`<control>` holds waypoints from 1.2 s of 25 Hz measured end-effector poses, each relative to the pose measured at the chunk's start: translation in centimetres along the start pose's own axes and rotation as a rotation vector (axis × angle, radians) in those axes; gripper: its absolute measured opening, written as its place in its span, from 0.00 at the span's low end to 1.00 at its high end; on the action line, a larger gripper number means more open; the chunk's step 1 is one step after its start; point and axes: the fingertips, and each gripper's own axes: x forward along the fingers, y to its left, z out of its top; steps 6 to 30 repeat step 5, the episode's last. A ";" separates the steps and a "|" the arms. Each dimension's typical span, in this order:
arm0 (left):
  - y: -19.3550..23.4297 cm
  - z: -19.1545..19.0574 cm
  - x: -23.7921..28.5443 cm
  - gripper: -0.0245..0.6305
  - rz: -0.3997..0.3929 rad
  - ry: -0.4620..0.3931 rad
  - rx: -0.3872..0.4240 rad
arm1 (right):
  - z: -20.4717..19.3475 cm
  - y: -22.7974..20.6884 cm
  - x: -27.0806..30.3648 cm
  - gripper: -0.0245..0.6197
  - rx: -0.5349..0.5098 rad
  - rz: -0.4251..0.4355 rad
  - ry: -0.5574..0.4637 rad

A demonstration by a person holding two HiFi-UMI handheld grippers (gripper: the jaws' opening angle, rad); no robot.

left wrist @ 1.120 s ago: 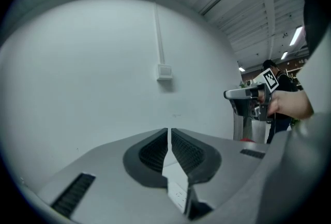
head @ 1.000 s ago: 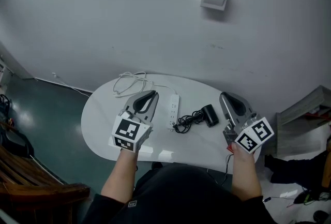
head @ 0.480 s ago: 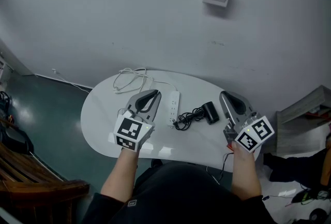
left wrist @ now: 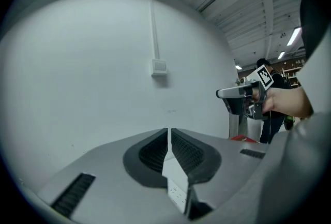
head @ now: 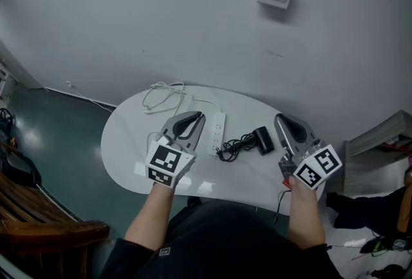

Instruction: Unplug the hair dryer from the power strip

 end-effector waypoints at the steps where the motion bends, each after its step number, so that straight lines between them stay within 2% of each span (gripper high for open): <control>1: 0.0 0.0 0.0 0.08 -0.001 0.001 0.001 | 0.0 0.0 0.0 0.09 -0.001 0.000 0.000; 30: 0.1 0.1 0.1 0.08 -0.005 0.002 0.010 | 0.3 0.1 0.2 0.09 -0.006 0.000 0.000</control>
